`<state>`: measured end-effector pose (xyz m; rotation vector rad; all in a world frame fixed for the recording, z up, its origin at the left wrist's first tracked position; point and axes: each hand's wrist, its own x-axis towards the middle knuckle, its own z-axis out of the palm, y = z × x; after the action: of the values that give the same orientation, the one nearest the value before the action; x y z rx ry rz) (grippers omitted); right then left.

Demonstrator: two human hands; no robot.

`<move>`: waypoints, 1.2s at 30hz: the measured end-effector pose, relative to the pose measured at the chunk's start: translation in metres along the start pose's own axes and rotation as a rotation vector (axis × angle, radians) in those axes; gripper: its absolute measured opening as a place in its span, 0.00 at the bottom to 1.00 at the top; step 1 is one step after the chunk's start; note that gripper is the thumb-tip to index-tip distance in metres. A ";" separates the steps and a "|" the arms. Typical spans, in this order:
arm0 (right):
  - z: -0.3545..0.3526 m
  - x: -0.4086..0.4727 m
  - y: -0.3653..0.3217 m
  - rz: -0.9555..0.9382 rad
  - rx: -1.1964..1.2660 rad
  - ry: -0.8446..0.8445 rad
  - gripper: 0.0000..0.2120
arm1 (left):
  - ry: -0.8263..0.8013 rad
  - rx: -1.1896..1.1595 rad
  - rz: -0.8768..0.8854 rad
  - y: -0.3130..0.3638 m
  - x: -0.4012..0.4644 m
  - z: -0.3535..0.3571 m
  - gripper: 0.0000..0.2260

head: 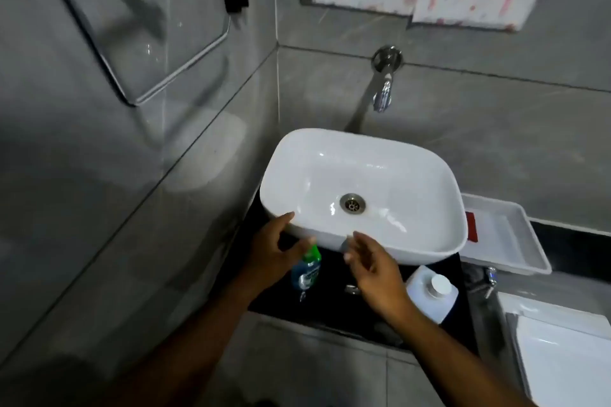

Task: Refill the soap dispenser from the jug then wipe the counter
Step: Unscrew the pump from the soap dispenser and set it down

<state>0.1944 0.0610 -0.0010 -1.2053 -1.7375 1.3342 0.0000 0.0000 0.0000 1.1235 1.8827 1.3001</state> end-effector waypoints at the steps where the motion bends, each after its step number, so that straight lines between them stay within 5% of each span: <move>1: 0.005 0.001 0.007 -0.002 -0.093 -0.057 0.19 | -0.006 0.098 0.067 -0.003 -0.006 0.003 0.37; 4: 0.023 0.008 0.021 -0.037 -0.309 -0.220 0.21 | 0.006 0.208 0.101 -0.014 -0.015 0.012 0.43; 12: 0.055 0.033 0.032 -0.055 -0.277 -0.373 0.35 | -0.146 0.218 0.064 -0.020 -0.010 0.024 0.23; 21: 0.037 0.019 0.047 -0.147 -0.353 -0.303 0.27 | -0.242 0.369 0.096 -0.021 -0.015 0.030 0.18; 27: 0.031 0.000 0.059 -0.158 -0.388 -0.139 0.20 | -0.157 0.246 0.050 -0.026 -0.026 0.055 0.21; 31: 0.037 -0.007 0.064 -0.120 -0.355 -0.073 0.17 | -0.042 0.091 -0.062 -0.026 -0.031 0.062 0.31; 36: 0.039 -0.004 0.064 -0.134 -0.311 -0.088 0.16 | -0.153 0.020 -0.010 -0.029 -0.030 0.060 0.30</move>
<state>0.1803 0.0465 -0.0732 -1.1831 -2.1080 1.0805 0.0549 -0.0044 -0.0482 1.1873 1.7904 1.1574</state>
